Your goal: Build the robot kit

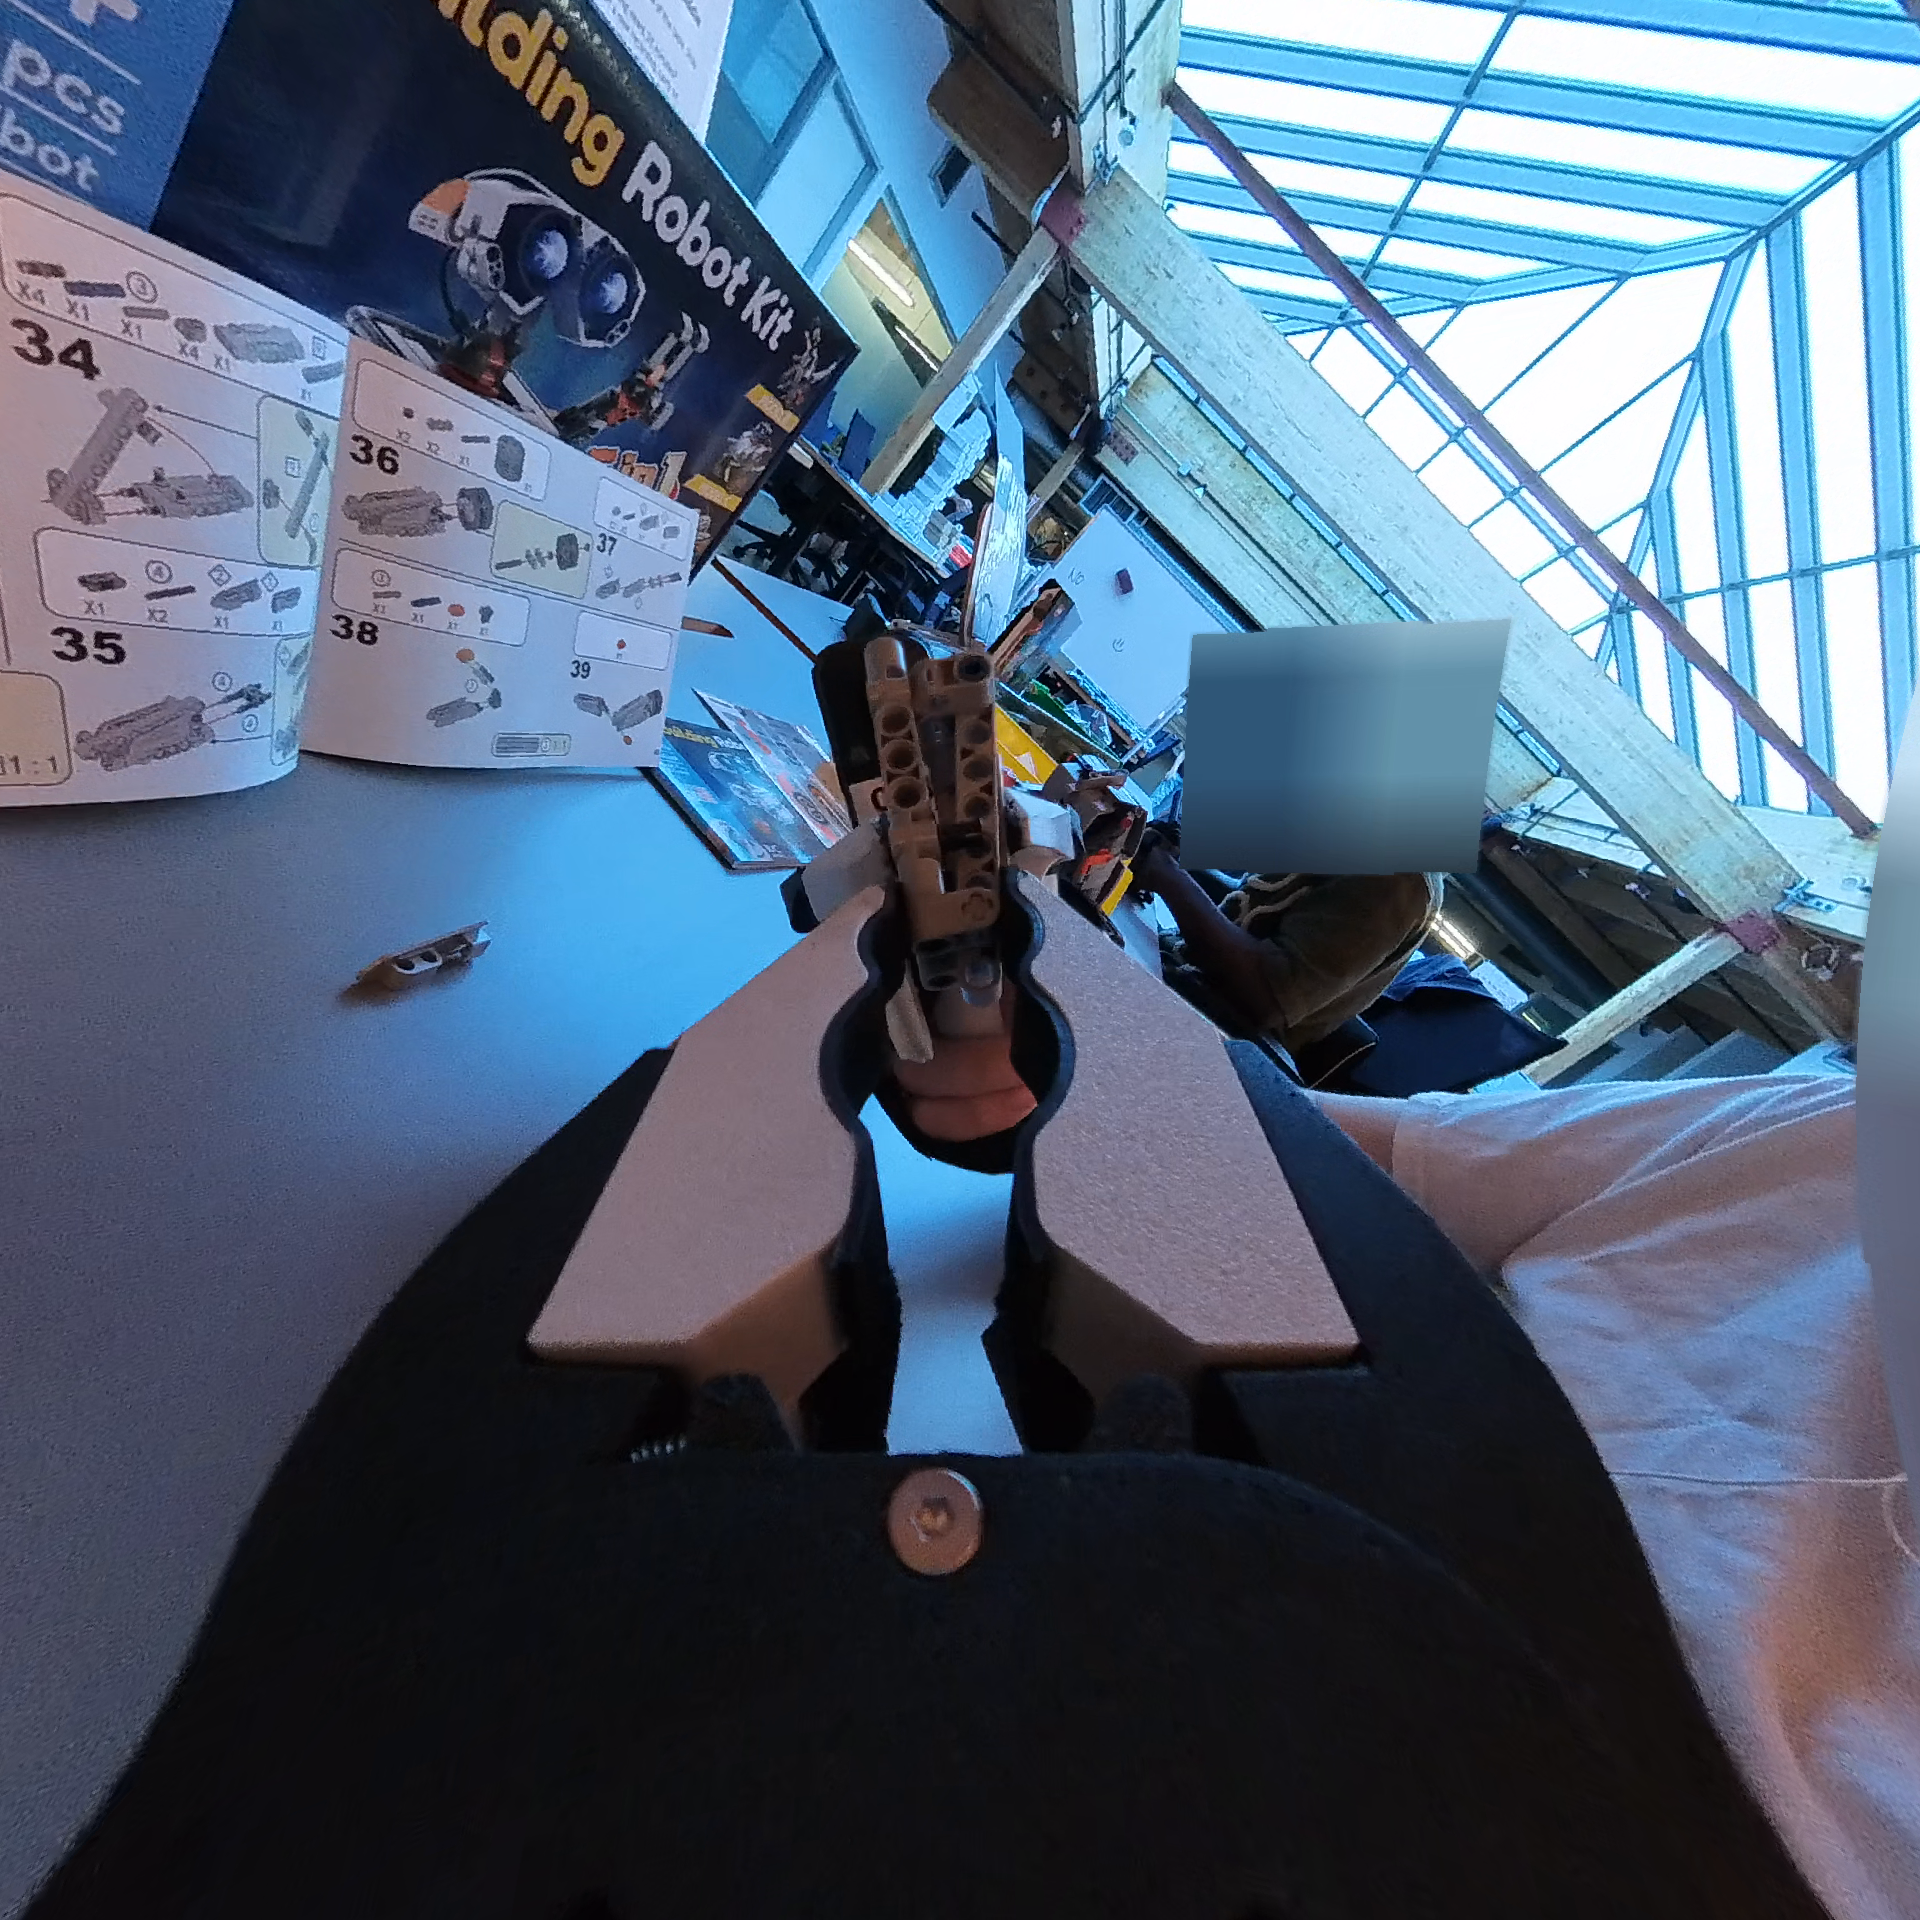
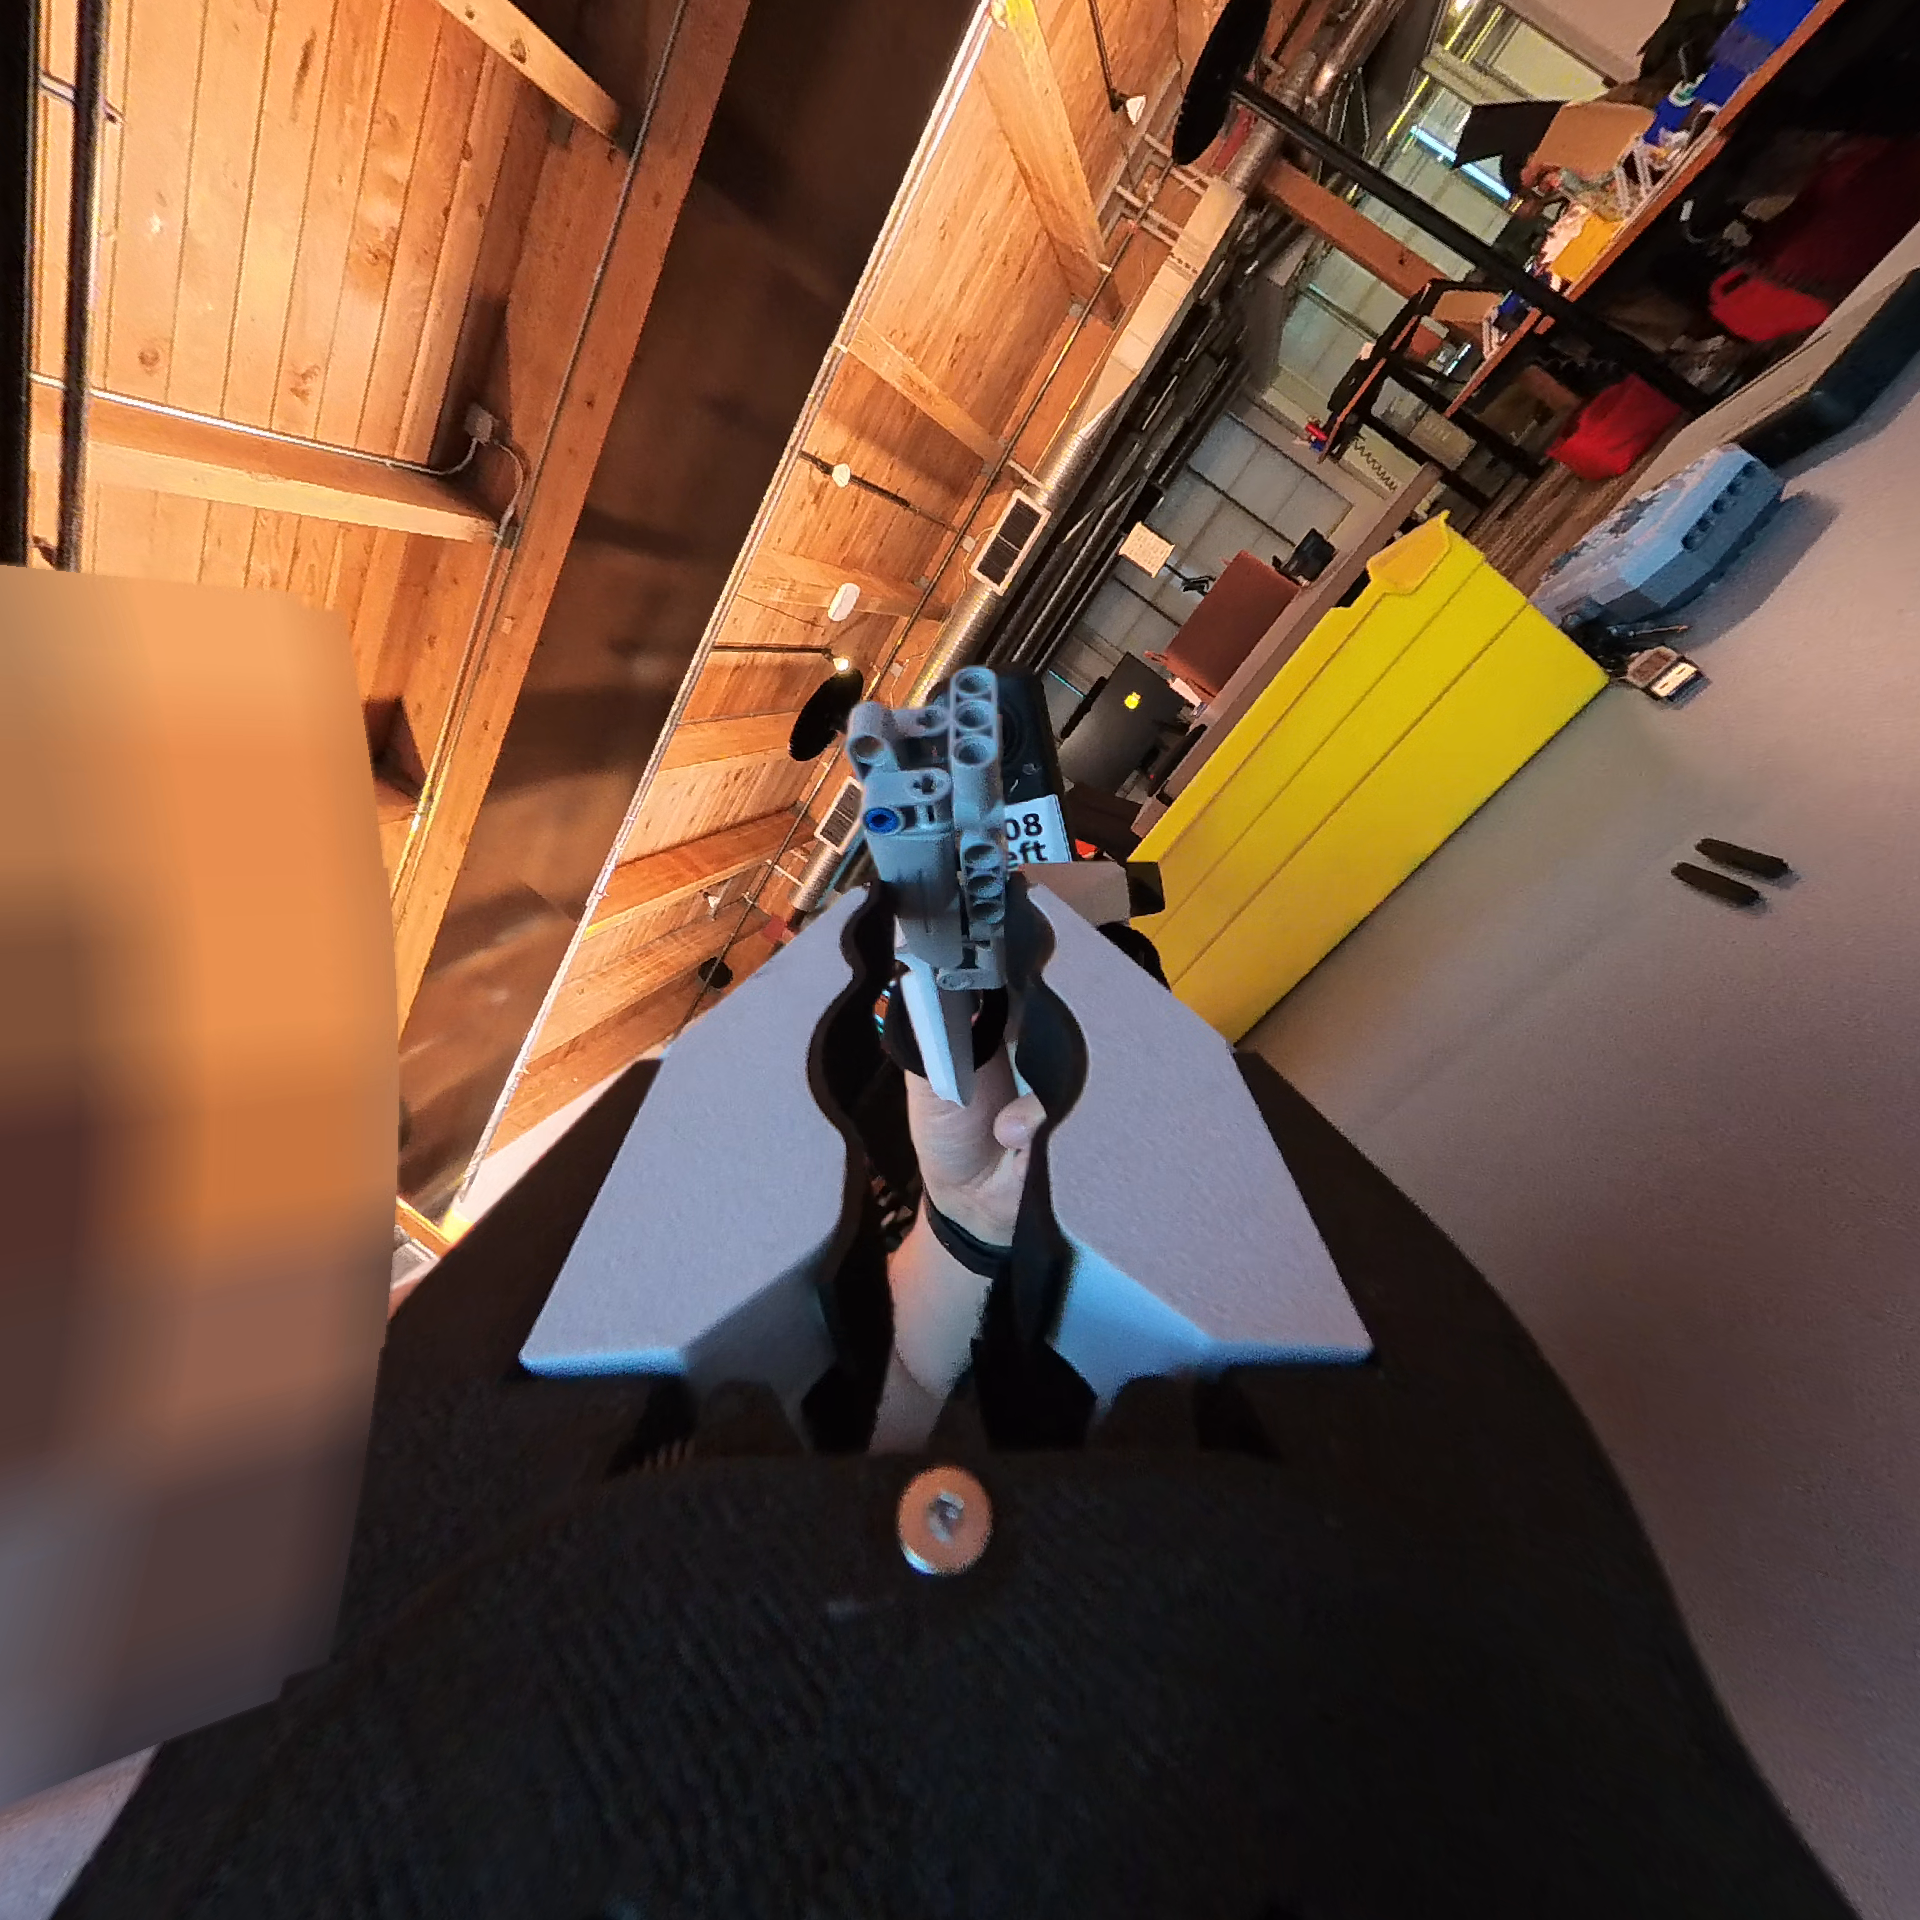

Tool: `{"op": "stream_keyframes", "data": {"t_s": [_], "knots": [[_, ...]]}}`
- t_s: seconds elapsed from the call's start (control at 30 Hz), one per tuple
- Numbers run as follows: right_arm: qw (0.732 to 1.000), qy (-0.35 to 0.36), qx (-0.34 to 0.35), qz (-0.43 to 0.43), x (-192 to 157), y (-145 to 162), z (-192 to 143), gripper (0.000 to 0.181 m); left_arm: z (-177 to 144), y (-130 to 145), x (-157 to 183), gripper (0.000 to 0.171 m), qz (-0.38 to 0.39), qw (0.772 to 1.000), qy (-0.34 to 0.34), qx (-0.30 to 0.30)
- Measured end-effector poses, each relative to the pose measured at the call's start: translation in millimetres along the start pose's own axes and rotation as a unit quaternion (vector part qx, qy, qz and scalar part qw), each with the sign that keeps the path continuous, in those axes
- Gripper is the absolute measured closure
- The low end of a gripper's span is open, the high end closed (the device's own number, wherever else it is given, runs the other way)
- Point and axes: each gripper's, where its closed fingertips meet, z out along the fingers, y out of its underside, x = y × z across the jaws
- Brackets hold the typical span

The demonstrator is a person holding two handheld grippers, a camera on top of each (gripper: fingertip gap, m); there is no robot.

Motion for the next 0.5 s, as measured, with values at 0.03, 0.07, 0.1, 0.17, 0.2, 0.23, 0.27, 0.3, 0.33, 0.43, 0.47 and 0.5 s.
{"op": "stream_keyframes", "data": {"t_s": [0.03,0.07,0.1,0.17,0.2,0.23,0.27,0.3,0.33,0.43,0.47,0.5], "knots": [[1.0,0.003,-0.002,-0.005,0,0,0,0.161,0,0,0,0.156,-0.001,1.0,-0.001,-0.002],[1.0,0.004,-0.002,-0.007,1,0,0,0.161,0,0,0,0.156,-0.003,1.0,-0.001,-0.002],[1.0,0.006,-0.001,-0.006,1,0,0,0.161,-1,0,-1,0.156,-0.007,1.0,-0.001,-0.002],[1.0,0.009,-0.002,-0.002,3,0,0,0.161,-1,0,-2,0.156,-0.016,1.0,-0.001,0.0],[1.0,0.011,-0.002,0.002,4,0,0,0.16,-1,0,-4,0.156,-0.02,1.0,-0.001,0.001],[1.0,0.011,0.0,0.007,5,0,1,0.16,-1,0,-4,0.156,-0.029,1.0,0.002,0.002],[1.0,0.009,0.001,0.018,5,0,1,0.16,-2,-1,-5,0.156,-0.044,0.999,0.01,0.005],[1.0,0.009,-0.001,0.027,6,0,1,0.159,-2,-1,-5,0.156,-0.065,0.998,0.019,0.007],[1.0,0.006,-0.002,0.031,4,-1,2,0.159,-3,-1,-5,0.156,-0.089,0.995,0.034,0.011],[1.0,0.007,0.002,0.007,2,-7,-1,0.149,-7,-7,0,0.157,-0.178,0.978,0.101,0.031],[1.0,0.02,0.003,-0.008,4,-10,-4,0.145,-8,-8,-1,0.157,-0.2,0.973,0.114,0.031],[0.999,0.027,0.004,-0.022,4,-14,-7,0.145,-9,-7,-1,0.157,-0.218,0.968,0.126,0.028]]}}
